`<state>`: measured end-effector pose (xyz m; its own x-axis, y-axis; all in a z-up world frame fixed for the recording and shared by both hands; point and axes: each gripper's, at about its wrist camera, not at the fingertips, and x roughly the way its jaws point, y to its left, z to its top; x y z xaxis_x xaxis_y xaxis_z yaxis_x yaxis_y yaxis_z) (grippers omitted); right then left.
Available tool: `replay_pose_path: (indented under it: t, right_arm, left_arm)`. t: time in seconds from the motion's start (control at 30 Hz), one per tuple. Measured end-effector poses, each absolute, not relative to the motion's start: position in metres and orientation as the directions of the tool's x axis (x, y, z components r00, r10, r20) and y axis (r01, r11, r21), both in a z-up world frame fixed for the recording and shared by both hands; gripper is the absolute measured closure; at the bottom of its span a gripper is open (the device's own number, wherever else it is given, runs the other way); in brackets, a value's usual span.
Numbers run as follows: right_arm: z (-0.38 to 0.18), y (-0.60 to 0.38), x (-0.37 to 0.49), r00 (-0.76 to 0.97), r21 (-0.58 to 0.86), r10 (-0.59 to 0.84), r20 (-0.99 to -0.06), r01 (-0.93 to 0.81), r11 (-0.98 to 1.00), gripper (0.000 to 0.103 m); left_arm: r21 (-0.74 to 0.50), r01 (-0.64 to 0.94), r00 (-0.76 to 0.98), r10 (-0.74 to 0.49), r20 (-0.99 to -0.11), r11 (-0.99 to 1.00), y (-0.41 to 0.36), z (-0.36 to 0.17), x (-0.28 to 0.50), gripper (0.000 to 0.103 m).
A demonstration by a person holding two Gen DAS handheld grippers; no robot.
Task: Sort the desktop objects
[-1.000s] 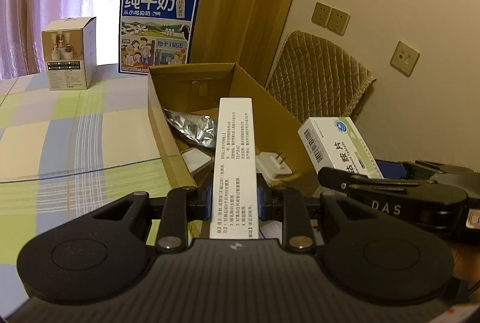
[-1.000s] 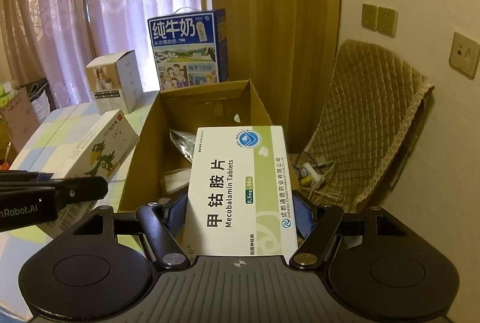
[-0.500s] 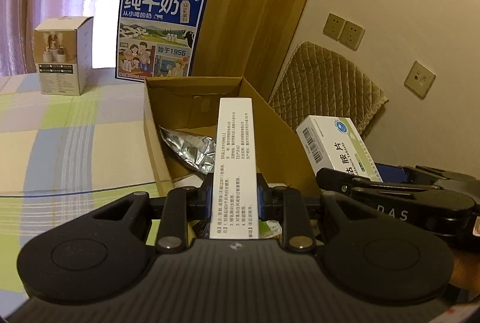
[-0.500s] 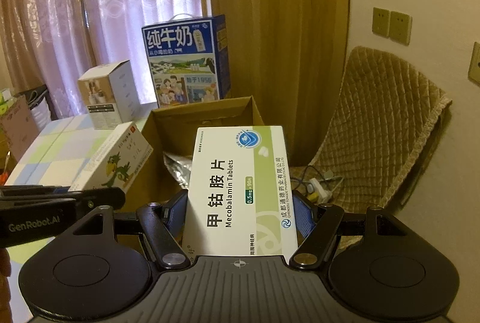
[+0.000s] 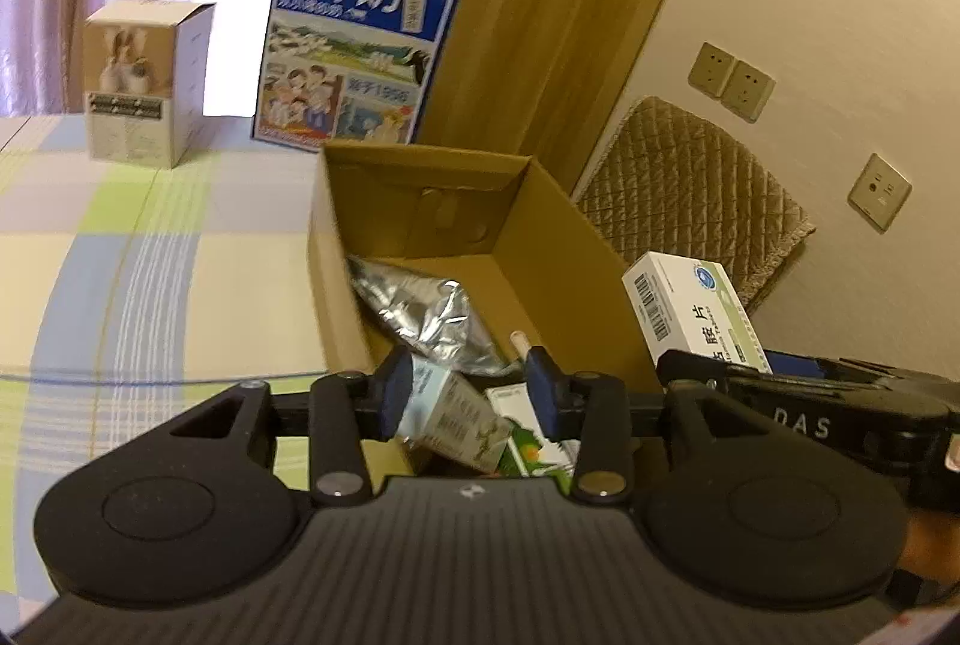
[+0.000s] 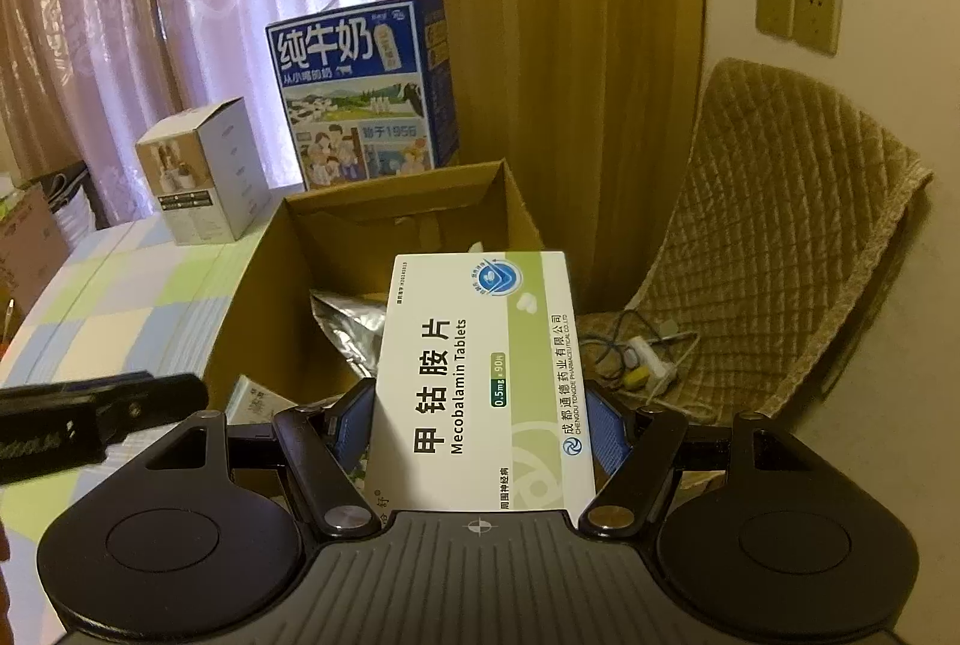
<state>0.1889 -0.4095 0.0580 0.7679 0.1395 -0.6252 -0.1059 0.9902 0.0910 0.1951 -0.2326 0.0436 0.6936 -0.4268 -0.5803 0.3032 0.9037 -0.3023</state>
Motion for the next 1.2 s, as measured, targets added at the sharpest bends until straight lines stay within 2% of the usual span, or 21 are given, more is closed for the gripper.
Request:
replay_pose_path:
  t: [0.1, 0.13, 0.17, 0.2, 0.43, 0.57, 0.63, 0.93, 1.1, 1.2]
  right_arm:
    - [0.059, -0.404, 0.195, 0.771, 0.133, 0.191, -0.607, -0.139, 0.981, 0.035]
    - [0.061, -0.403, 0.197, 0.772, 0.147, 0.208, -0.6, -0.149, 0.978, 0.031]
    - [0.062, -0.401, 0.199, 0.774, 0.146, 0.206, -0.598, -0.148, 0.978, 0.021]
    - [0.065, -0.4, 0.199, 0.779, 0.141, 0.2, -0.594, -0.144, 0.98, 0.018]
    - [0.071, -0.398, 0.179, 0.783, 0.124, 0.173, -0.598, -0.123, 0.985, 0.015]
    - [0.073, -0.396, 0.157, 0.764, 0.106, 0.154, -0.627, -0.112, 0.988, 0.005]
    - [0.074, -0.392, 0.144, 0.751, 0.085, 0.143, -0.644, -0.116, 0.99, 0.002]
    - [0.08, -0.375, 0.079, 0.718, 0.035, 0.115, -0.687, -0.125, 0.991, 0.002]
    - [0.083, -0.369, 0.047, 0.716, 0.017, 0.108, -0.69, -0.133, 0.991, 0.002]
    - [0.087, -0.37, 0.029, 0.716, 0.032, 0.116, -0.689, -0.13, 0.991, 0.002]
  left_arm:
    - [-0.307, 0.295, 0.697, -0.424, -0.579, 0.905, -0.226, 0.042, 0.191, 0.056]
    - [-0.309, 0.292, 0.699, -0.422, -0.577, 0.905, -0.224, 0.042, 0.189, 0.053]
    - [-0.308, 0.291, 0.701, -0.421, -0.575, 0.906, -0.222, 0.042, 0.188, 0.048]
    - [-0.304, 0.289, 0.704, -0.417, -0.575, 0.908, -0.221, 0.043, 0.186, 0.045]
    - [-0.268, 0.272, 0.724, -0.38, -0.575, 0.924, -0.209, 0.042, 0.167, 0.018]
    - [-0.239, 0.27, 0.752, -0.359, -0.552, 0.933, -0.204, 0.045, 0.147, 0.002]
    - [-0.219, 0.261, 0.763, -0.34, -0.55, 0.94, -0.201, 0.047, 0.137, 0.001]
    - [-0.2, 0.203, 0.732, -0.284, -0.62, 0.959, -0.186, 0.058, 0.091, 0.001]
    - [-0.117, 0.181, 0.721, -0.212, -0.66, 0.977, -0.182, 0.066, 0.064, 0.001]
    - [-0.129, 0.174, 0.713, -0.216, -0.668, 0.976, -0.178, 0.069, 0.05, 0.001]
